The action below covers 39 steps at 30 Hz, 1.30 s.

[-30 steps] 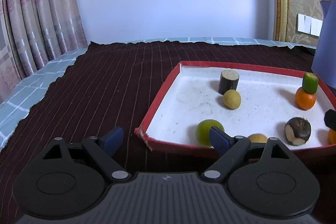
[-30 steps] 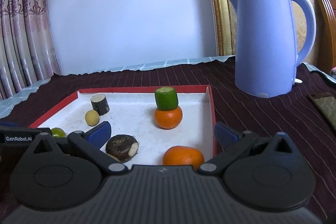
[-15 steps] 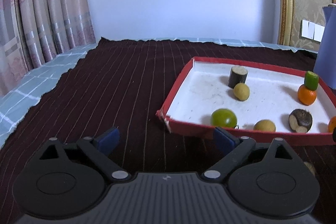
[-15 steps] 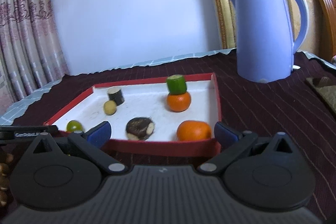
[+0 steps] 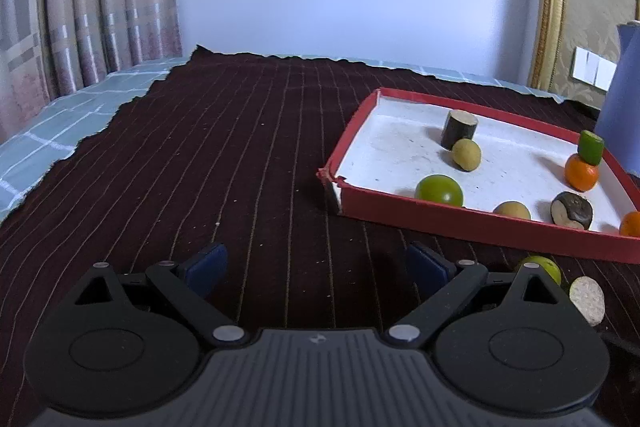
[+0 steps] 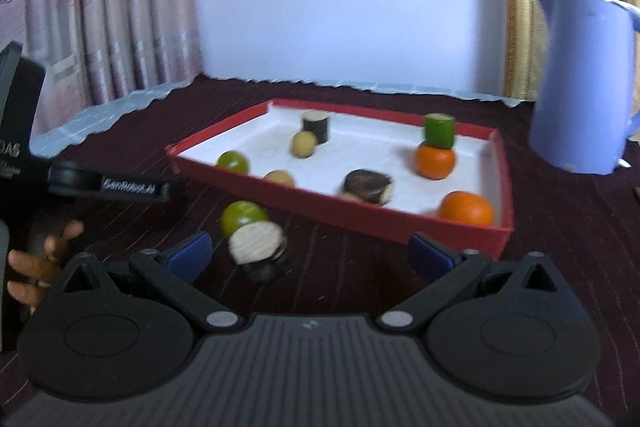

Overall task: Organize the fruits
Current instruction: 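Move both grippers back to the items in front of the tray, then grasp an eggplant slice with the right gripper while the left grasps a green tomato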

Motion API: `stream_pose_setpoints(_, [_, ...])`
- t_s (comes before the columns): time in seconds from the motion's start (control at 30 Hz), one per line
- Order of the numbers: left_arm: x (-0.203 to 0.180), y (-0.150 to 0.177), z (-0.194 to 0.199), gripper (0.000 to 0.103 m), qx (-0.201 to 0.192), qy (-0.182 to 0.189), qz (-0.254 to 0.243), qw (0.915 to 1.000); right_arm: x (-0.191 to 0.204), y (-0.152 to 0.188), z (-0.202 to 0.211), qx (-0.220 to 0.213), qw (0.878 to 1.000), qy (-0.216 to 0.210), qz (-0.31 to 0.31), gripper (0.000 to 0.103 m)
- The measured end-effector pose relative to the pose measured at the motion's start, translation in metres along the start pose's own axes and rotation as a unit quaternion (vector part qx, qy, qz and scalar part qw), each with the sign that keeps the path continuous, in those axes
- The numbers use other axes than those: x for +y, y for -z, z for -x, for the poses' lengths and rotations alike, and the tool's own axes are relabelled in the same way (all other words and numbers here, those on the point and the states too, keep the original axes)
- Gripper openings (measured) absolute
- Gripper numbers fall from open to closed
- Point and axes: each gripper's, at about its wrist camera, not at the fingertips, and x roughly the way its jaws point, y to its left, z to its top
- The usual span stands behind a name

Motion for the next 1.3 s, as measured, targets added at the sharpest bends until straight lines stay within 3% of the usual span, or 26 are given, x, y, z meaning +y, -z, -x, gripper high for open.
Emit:
stream_pose_setpoints(0.33, [-0.006, 0.002, -0.006, 0.097, 0.027, -0.016, -0.015, 0.9994, 0.017, -0.006, -0.02, 0.037, 0.998, -0.018, 0.042, 0.1])
stream_pose_setpoints(0.4, [-0.006, 0.002, -0.007, 0.097, 0.029, -0.015, -0.015, 0.9993, 0.017, -0.007, -0.025, 0.045, 0.998, -0.02, 0.042, 0.086])
stream_pose_setpoints(0.47, [-0.006, 0.002, -0.007, 0.097, 0.031, -0.016, -0.016, 0.9993, 0.018, -0.007, -0.032, 0.057, 0.997, -0.026, 0.047, 0.082])
stream_pose_setpoints(0.53, [-0.006, 0.001, -0.007, 0.097, 0.031, -0.016, -0.016, 0.9993, 0.019, -0.007, -0.036, 0.066, 0.996, -0.032, 0.052, 0.059])
stream_pose_setpoints(0.67, [-0.007, 0.002, -0.007, 0.097, 0.03, -0.017, -0.018, 0.9992, 0.02, -0.008, -0.037, 0.068, 0.996, -0.033, 0.053, 0.032])
stream_pose_setpoints(0.83, [-0.005, 0.002, -0.003, 0.097, 0.018, -0.006, -0.016, 0.9997, 0.018, -0.007, -0.027, 0.053, 0.997, -0.017, 0.05, 0.031])
stream_pose_setpoints(0.97, [-0.011, 0.004, 0.017, 0.097, -0.022, 0.029, -0.04, 0.9985, 0.004, -0.007, -0.01, 0.039, 0.998, 0.013, 0.043, 0.031])
stream_pose_setpoints(1.13, [-0.04, 0.008, 0.042, 0.097, -0.059, 0.081, -0.098, 0.9901, -0.023, -0.002, -0.003, 0.039, 0.998, 0.05, 0.018, 0.032])
stream_pose_setpoints(1.3, [-0.07, 0.008, 0.037, 0.097, -0.049, 0.103, -0.144, 0.983, -0.035, 0.004, -0.002, 0.04, 0.998, 0.053, -0.005, 0.032])
